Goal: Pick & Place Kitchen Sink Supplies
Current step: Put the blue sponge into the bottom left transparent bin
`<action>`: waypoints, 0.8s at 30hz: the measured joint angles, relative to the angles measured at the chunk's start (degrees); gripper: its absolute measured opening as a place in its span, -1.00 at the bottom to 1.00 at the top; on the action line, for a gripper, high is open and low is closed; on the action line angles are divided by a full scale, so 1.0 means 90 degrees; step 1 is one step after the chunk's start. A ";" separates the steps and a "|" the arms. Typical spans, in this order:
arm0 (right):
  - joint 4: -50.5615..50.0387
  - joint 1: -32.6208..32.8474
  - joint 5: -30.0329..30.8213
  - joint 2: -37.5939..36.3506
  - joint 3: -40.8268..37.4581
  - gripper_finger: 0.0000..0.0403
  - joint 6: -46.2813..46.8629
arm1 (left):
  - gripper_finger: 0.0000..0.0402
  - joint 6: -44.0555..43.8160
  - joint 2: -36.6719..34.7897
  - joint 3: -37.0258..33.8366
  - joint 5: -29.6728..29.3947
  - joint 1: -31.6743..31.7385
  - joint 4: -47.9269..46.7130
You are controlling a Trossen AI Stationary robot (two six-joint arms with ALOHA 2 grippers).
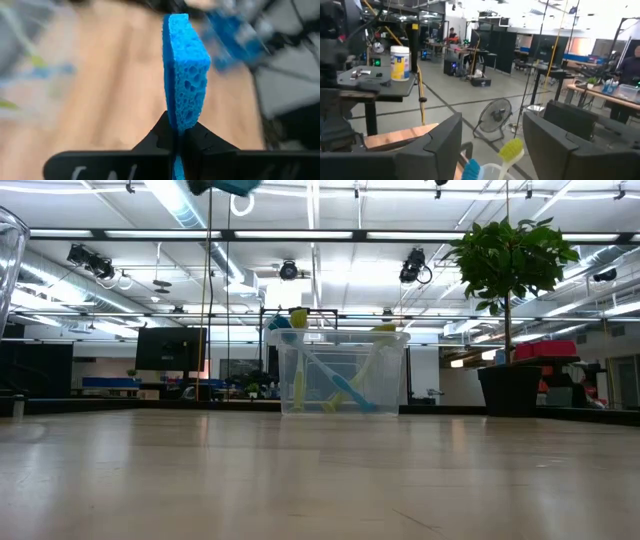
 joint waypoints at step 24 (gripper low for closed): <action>-0.0224 0.0002 0.0002 0.0005 0.0000 0.04 0.0789 | -0.94 -0.1391 0.0264 -0.0478 0.1642 -0.3714 -0.2193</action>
